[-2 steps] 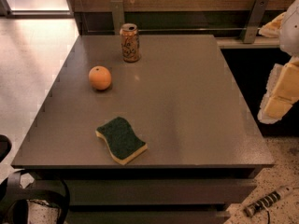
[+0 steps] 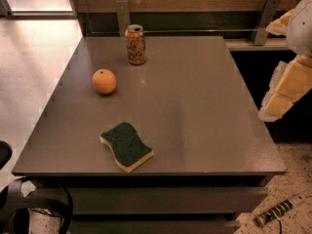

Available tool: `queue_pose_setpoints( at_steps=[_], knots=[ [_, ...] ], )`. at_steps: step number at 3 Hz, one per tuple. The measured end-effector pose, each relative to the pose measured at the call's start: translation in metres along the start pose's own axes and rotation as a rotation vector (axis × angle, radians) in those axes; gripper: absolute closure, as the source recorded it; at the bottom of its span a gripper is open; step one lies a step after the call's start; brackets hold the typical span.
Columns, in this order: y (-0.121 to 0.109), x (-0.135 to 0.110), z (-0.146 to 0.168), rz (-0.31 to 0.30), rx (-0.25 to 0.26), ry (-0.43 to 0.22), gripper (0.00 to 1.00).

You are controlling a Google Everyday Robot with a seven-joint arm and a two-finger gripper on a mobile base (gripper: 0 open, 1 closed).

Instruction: Pick orange

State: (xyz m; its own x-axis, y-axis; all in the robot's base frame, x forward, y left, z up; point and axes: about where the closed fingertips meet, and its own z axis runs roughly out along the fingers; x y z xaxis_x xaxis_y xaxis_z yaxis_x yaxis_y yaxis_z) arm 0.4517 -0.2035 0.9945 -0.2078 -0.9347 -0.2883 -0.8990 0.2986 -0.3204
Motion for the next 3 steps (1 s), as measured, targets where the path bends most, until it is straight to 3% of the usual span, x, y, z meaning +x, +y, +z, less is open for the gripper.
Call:
queue_pose_setpoints(
  at_steps=[1, 2, 3],
  knots=[
    [-0.016, -0.032, 0.024, 0.050, 0.016, -0.179, 0.00],
    [-0.026, -0.093, 0.052, 0.066, 0.002, -0.428, 0.00],
    [-0.019, -0.148, 0.072, 0.068, -0.038, -0.596, 0.00]
  ],
)
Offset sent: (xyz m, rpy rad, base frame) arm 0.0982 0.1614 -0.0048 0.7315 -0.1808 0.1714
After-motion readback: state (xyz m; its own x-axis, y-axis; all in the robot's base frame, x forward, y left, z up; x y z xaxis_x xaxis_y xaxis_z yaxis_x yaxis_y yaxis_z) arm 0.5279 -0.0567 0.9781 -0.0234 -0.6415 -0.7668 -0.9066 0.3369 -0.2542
